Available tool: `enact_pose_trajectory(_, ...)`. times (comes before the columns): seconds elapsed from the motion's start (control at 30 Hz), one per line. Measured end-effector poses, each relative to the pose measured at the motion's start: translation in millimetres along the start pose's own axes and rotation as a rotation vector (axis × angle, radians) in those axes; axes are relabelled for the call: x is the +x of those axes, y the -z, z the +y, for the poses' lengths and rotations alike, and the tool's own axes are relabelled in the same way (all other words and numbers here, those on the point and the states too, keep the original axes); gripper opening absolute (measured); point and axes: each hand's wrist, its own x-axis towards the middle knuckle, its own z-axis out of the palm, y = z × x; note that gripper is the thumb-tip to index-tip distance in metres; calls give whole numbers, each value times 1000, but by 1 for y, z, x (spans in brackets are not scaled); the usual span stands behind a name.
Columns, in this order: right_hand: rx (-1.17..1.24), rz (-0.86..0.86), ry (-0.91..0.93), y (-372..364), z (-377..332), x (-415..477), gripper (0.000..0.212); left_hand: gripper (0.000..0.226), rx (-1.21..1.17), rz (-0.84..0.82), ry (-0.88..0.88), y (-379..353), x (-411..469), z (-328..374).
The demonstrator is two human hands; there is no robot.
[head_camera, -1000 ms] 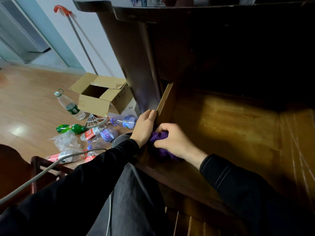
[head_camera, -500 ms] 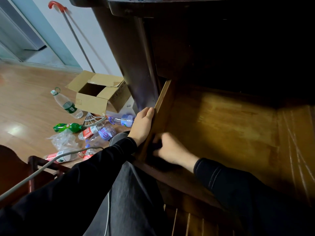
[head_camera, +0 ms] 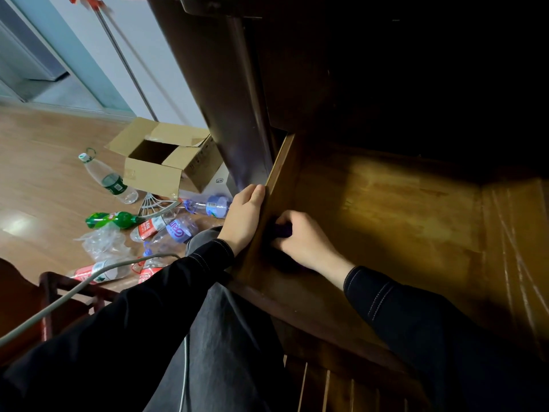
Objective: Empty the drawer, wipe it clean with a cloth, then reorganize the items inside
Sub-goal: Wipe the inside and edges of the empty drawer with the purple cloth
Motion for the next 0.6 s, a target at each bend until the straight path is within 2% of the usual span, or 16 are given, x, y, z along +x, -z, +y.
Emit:
enact_pose_trajectory(0.13,-142,1,-5,-5,2,-2,22,38,-27,8,-4,1,-1,1)
enact_pose_trajectory(0.33,-366,-145,75,-21,10,-20,32,40,-21,-16,8,1,-2,2)
enact_pose_trajectory(0.47,-582,-418,233,-20,18,-34,48,38,-6,-22,16,0,-3,3)
enact_pose_trajectory(0.53,-642,-491,367,-16,20,-38,42,38,-5,-21,23,0,-2,3)
enact_pose_trajectory(0.6,-676,-465,458,-12,20,-37,29,37,3,-15,13,0,-2,2)
